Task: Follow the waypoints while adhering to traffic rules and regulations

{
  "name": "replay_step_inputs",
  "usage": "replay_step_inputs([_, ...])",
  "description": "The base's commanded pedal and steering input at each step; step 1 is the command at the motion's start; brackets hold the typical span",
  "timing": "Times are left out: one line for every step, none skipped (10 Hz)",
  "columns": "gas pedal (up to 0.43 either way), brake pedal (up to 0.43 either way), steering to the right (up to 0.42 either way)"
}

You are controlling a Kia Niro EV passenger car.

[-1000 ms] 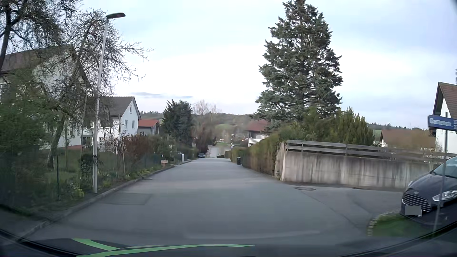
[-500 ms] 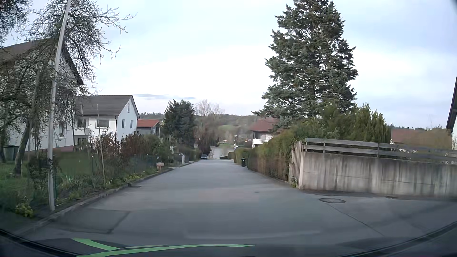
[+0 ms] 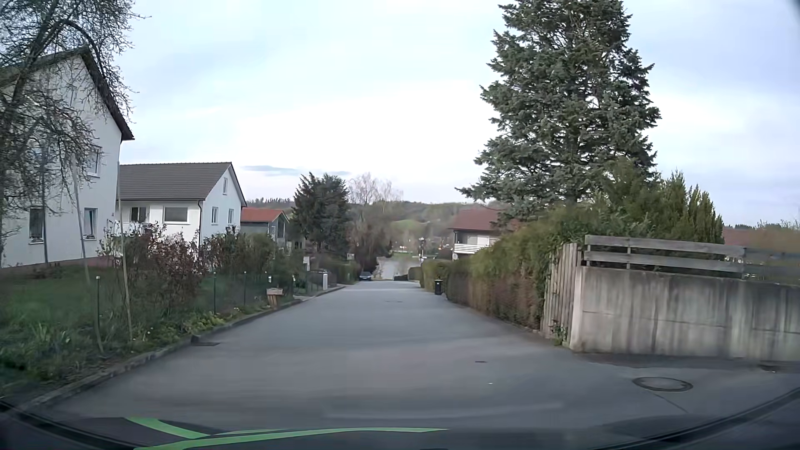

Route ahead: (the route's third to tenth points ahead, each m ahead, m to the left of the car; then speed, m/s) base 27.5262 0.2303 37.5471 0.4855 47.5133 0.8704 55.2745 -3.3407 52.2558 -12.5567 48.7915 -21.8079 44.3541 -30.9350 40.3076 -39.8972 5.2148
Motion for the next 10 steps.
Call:
replay_step_inputs([0.039, 0.000, -0.030])
replay_step_inputs([0.087, 0.000, -0.029])
replay_step_inputs([0.110, 0.000, -0.027])
replay_step_inputs([0.130, 0.000, -0.025])
replay_step_inputs([0.138, 0.000, -0.022])
replay_step_inputs([0.150, 0.000, -0.016])
replay_step_inputs([0.150, 0.000, -0.008])
replay_step_inputs([0.150, 0.000, 0.002])
replay_step_inputs([0.150, 0.000, 0.009])
replay_step_inputs([0.150, 0.000, 0.011])
